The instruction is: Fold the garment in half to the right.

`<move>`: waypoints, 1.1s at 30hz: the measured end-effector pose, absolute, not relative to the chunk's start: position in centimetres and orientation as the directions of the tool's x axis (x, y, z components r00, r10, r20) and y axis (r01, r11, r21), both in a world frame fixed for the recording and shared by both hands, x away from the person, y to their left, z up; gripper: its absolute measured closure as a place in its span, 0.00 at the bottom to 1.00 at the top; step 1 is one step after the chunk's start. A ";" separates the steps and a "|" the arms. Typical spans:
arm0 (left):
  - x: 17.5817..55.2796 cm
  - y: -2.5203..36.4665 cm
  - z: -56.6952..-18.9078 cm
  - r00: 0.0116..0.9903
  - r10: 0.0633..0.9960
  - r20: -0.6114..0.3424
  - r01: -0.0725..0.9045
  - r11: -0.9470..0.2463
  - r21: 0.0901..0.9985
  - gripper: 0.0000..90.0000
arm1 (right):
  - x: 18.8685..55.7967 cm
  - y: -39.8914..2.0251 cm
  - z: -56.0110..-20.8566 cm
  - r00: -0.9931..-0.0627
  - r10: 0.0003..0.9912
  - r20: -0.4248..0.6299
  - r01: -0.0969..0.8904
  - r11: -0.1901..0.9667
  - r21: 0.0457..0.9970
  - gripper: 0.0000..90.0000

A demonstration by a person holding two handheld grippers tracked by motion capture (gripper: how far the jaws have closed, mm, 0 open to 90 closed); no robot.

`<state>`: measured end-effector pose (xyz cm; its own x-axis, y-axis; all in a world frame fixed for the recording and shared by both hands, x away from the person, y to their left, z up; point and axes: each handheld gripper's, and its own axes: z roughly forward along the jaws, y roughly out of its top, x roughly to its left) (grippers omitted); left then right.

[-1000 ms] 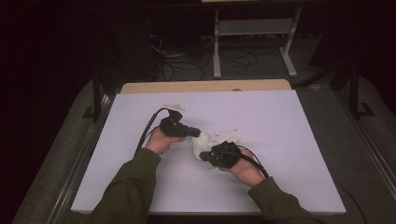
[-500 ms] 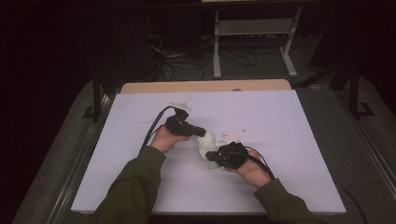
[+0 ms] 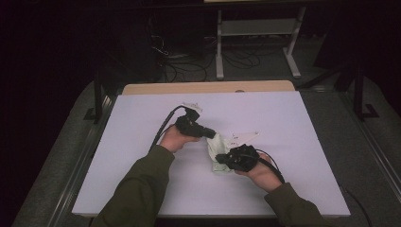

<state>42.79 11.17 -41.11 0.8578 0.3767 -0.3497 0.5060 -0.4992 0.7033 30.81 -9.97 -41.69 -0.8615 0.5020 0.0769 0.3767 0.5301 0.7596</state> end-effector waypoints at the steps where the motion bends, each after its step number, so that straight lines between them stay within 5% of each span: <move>1: 42.8 11.1 -41.1 0.858 0.376 -0.349 0.505 -0.503 0.701 0.91 | 30.8 -10.1 -41.7 -0.861 0.503 0.075 0.376 0.532 0.759 0.94; 33: 43.3 7.9 -41.0 0.872 0.357 -0.336 0.485 -0.527 0.698 0.89 | 30.6 -13.0 -42.0 -0.836 0.539 0.099 0.419 0.512 0.750 0.91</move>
